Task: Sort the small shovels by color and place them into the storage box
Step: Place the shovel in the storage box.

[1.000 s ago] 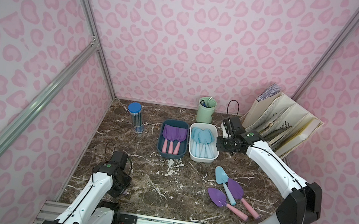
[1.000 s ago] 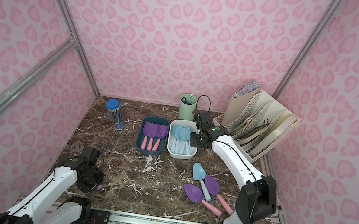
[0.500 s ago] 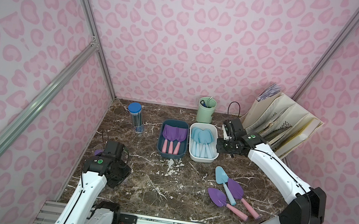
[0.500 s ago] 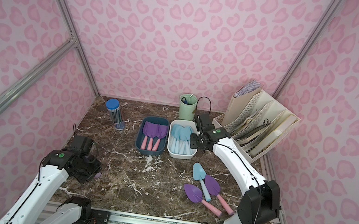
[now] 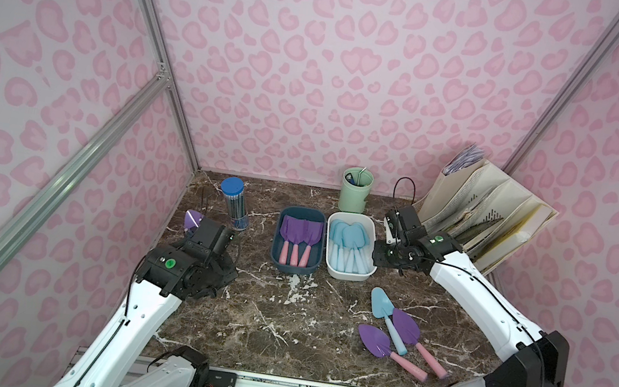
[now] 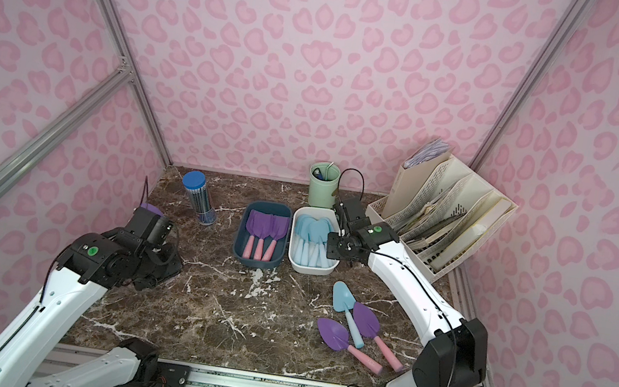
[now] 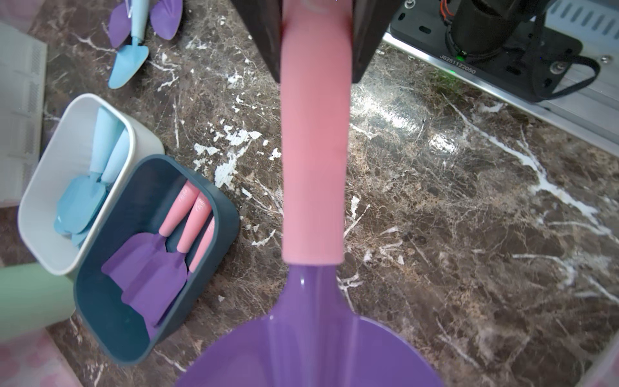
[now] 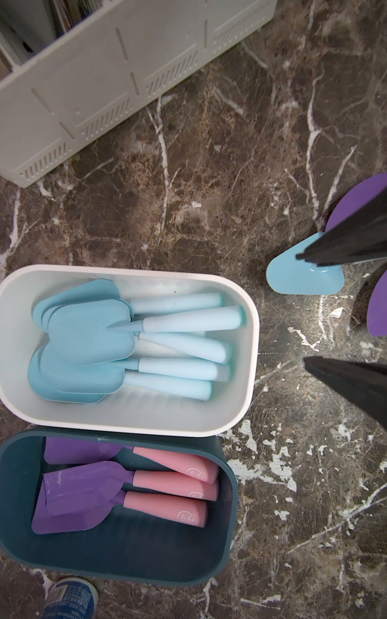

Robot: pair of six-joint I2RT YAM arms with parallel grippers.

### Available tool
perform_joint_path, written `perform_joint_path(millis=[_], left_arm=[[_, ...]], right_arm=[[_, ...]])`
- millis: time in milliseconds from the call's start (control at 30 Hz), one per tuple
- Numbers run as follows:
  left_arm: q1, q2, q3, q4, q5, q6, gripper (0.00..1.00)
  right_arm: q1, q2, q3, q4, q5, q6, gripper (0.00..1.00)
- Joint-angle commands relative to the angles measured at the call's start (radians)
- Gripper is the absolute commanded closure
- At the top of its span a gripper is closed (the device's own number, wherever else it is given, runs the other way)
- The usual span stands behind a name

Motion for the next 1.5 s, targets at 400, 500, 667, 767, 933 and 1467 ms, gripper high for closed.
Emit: perform_joint_path(millis=[400, 500, 667, 767, 933, 1467], left_arm=[[-0.344, 0.459, 0.369, -0.007, -0.148, 0.124, 1.00], [-0.348, 0.542, 0.384, 0.038, -0.079, 0.157, 1.00], [-0.345, 0.699, 0.449, 0.026, -0.032, 0.208, 1.00], [-0.332, 0.770, 0.474, 0.034, -0.007, 0.258, 1.00], [-0.289, 0.836, 0.472, 0.069, 0.029, 0.311, 1.00], [-0.204, 1.004, 0.507, 0.146, 0.064, 0.383, 1.00]], right_arm=[[-0.040, -0.066, -0.084, 0.017, 0.005, 0.009, 0.50], [-0.052, -0.080, -0.095, 0.019, 0.005, 0.006, 0.50], [-0.068, -0.103, -0.110, 0.026, 0.003, -0.009, 0.50], [-0.075, -0.108, -0.112, 0.028, 0.002, -0.016, 0.50], [-0.080, -0.110, -0.118, 0.033, -0.003, -0.021, 0.50], [-0.082, -0.097, -0.151, 0.068, -0.031, -0.024, 0.50]])
